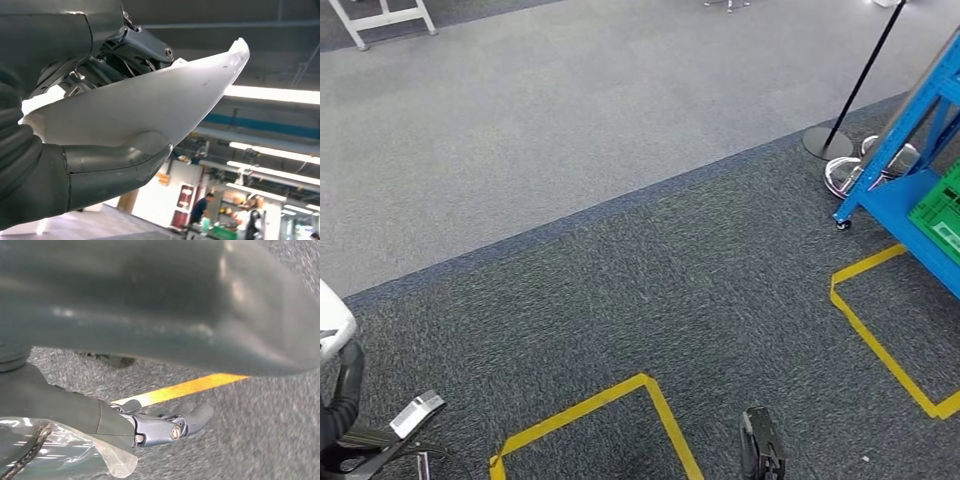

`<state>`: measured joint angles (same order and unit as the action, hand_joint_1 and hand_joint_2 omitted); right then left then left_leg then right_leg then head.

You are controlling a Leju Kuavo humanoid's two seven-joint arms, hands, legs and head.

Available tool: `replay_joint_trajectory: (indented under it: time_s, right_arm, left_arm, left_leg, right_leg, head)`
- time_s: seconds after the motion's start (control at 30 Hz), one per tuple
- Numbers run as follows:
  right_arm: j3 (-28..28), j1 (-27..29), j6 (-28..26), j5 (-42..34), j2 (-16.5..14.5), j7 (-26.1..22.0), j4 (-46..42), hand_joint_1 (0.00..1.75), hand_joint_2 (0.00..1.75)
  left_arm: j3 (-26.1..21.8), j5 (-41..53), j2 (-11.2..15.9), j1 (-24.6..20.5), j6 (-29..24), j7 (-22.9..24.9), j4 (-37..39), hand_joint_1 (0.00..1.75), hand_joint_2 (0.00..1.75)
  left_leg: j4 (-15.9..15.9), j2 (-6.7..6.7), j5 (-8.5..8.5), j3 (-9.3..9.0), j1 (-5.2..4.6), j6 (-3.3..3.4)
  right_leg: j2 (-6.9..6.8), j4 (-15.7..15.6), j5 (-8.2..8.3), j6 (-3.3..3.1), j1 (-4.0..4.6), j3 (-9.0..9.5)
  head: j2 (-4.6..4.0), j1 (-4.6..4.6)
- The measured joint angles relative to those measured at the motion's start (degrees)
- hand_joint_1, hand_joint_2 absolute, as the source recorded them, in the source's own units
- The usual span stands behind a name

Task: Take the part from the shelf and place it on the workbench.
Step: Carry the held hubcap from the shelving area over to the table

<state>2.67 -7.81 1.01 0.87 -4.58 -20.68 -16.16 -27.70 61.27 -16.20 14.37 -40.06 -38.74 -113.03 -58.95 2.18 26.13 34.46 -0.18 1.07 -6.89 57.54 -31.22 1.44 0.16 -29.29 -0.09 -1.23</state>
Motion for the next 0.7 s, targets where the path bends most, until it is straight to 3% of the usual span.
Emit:
replay_joint_trajectory:
  time_s: [0.03,0.1,0.17,0.2,0.23,0.27,0.33,0.4,0.47,0.5,0.57,0.63,0.7]
  right_arm:
    - [0.0,0.0,0.0,0.0,0.0,-0.2,0.0,0.00,0.00]
    - [0.0,0.1,-0.1,0.1,0.2,-0.5,0.0,0.00,0.00]
    - [0.0,0.6,0.2,0.1,0.5,-0.6,0.1,0.00,0.00]
    - [0.0,0.8,0.4,0.1,0.6,-0.6,0.1,0.00,0.00]
    - [0.0,0.9,0.7,0.1,0.8,-0.6,0.1,0.00,0.00]
    - [0.0,0.9,0.9,0.1,1.0,-0.7,0.1,0.00,0.00]
    - [-0.2,0.8,1.0,0.1,1.4,-0.8,0.2,0.00,0.00]
    - [-0.3,0.9,0.9,0.2,1.6,-0.9,0.2,0.00,0.00]
    - [-0.4,1.0,0.7,0.3,1.7,-1.1,0.3,0.00,0.00]
    - [-0.4,0.9,0.6,0.4,1.7,-1.1,0.3,0.00,0.00]
    - [-0.4,0.9,0.3,0.6,1.7,-1.3,0.3,0.00,0.00]
    - [-0.6,1.1,0.1,0.9,1.8,-1.4,0.4,0.00,0.00]
    - [-0.7,1.4,-0.3,1.1,1.8,-1.3,0.4,0.00,0.00]
  left_arm:
    - [-0.1,0.3,-0.1,0.1,0.0,0.1,-0.1,1.75,1.75]
    - [-0.1,1.3,-0.4,0.1,0.0,0.5,-0.3,1.75,1.75]
    - [0.1,2.8,-0.6,0.1,0.0,1.3,-0.3,1.75,1.75]
    - [0.3,3.5,-0.7,0.1,0.0,1.9,-0.3,1.75,1.75]
    - [0.6,4.4,-0.8,0.1,0.0,2.6,-0.3,1.75,1.75]
    - [0.9,5.2,-0.8,0.1,0.0,3.3,-0.3,1.75,1.75]
    - [1.5,6.5,-0.8,0.1,0.0,4.4,-0.3,1.75,1.75]
    - [2.1,7.3,-0.8,0.2,0.0,5.4,-0.3,1.75,1.75]
    - [2.6,7.9,-0.7,0.6,0.0,6.4,-0.3,1.75,1.75]
    - [2.7,8.2,-0.6,0.9,0.0,6.9,-0.3,1.75,1.75]
    - [3.1,8.8,-0.3,1.2,0.0,7.9,-0.3,1.75,1.75]
    - [3.8,9.2,0.0,1.3,0.0,8.8,-0.3,1.75,1.75]
    - [4.4,9.4,0.4,1.5,0.0,9.8,-0.2,1.75,1.75]
  left_leg:
    - [0.2,-0.61,-0.10,-0.06,0.12,0.35]
    - [0.4,-1.81,-0.23,-0.11,0.34,0.91]
    - [0.3,-3.28,-0.25,-0.03,0.36,1.16]
    - [0.3,-4.10,-0.25,-0.03,0.36,1.17]
    - [0.3,-4.94,-0.26,-0.08,0.36,1.15]
    - [0.3,-5.74,-0.27,-0.18,0.38,1.11]
    - [0.1,-7.23,-0.22,-0.19,0.33,0.76]
    - [-0.2,-8.61,-0.34,0.25,0.38,0.09]
    - [-0.1,-9.92,-0.71,0.74,0.65,-0.71]
    - [-0.3,-9.67,-0.63,0.93,0.71,-1.01]
    - [-3.0,-7.06,1.14,2.12,0.59,-1.46]
    - [-9.8,-3.89,4.70,5.04,0.54,-1.76]
    - [-15.3,-2.89,6.65,7.36,0.62,-1.90]
  right_leg:
    - [1.20,1.1,-0.87,0.25,-0.13,-0.45]
    - [4.86,7.0,-4.03,0.55,-0.37,-3.39]
    - [6.53,14.7,-6.65,0.65,-0.43,-7.61]
    - [6.75,16.5,-6.57,0.68,-0.45,-8.86]
    - [6.87,15.9,-5.27,0.70,-0.50,-8.97]
    - [7.15,13.3,-3.17,0.70,-0.62,-8.04]
    - [9.58,5.6,0.84,0.75,-1.13,-4.81]
    - [11.69,1.3,1.97,0.67,-1.43,-2.72]
    - [11.12,0.9,1.88,0.20,-1.25,-2.30]
    - [10.49,0.7,2.04,-0.13,-1.20,-2.24]
    - [9.02,0.4,2.24,-0.82,-1.19,-2.05]
    - [7.22,0.4,2.10,-1.32,-0.93,-1.94]
    - [5.33,0.4,1.94,-1.55,-0.64,-1.89]
  head:
    - [0.00,0.11]
    - [0.00,0.41]
    - [0.00,0.51]
    - [0.00,0.50]
    - [0.00,0.50]
    - [0.00,0.49]
    - [0.00,0.50]
    - [0.00,0.48]
    - [0.00,0.43]
    - [0.00,0.41]
    - [0.00,0.16]
    - [0.00,-0.06]
    - [0.00,-0.05]
